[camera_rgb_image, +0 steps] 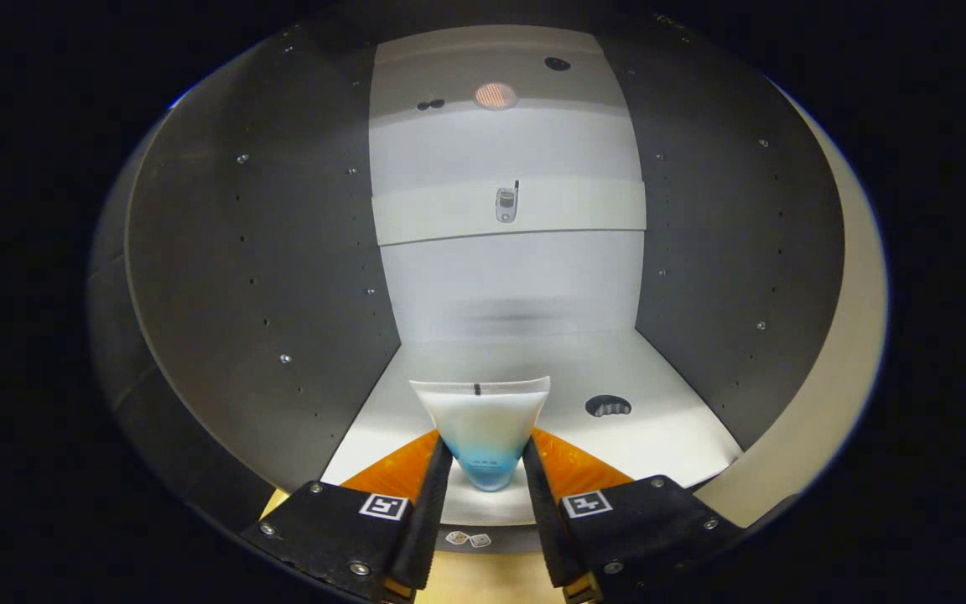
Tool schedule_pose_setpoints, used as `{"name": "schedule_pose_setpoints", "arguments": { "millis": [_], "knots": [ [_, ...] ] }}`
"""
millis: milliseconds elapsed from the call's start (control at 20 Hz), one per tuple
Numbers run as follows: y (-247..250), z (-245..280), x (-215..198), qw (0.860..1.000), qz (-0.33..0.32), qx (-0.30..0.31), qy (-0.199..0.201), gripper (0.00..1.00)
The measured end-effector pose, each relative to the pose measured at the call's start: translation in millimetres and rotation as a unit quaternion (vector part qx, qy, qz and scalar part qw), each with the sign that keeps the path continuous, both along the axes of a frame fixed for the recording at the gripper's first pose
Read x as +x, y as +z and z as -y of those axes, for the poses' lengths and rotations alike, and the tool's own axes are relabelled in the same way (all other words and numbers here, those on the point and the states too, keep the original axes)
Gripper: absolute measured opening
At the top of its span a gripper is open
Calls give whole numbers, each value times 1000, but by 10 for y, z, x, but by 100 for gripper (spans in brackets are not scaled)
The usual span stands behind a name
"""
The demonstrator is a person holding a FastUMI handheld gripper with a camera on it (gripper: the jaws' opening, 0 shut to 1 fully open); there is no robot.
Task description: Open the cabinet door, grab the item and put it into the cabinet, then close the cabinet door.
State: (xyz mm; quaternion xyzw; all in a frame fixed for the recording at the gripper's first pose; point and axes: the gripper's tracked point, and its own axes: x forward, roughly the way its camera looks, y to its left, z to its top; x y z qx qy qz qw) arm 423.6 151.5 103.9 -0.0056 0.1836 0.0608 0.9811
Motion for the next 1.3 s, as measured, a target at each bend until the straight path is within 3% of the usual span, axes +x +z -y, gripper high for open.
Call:
{"name": "schedule_pose_setpoints", "arguments": {
  "millis": [150,250,400,500,1300],
  "knots": [
    [10,13,15,1000,2,-1,-3,54],
    [7,72,-9,1000,3,-6,-5,63],
    [82,116,-96,1000,21,-7,-9,88],
    [166,153,-298,999,35,5,-8,94],
    [570,715,-2747,986,161,31,-17,93]
  ]
}}
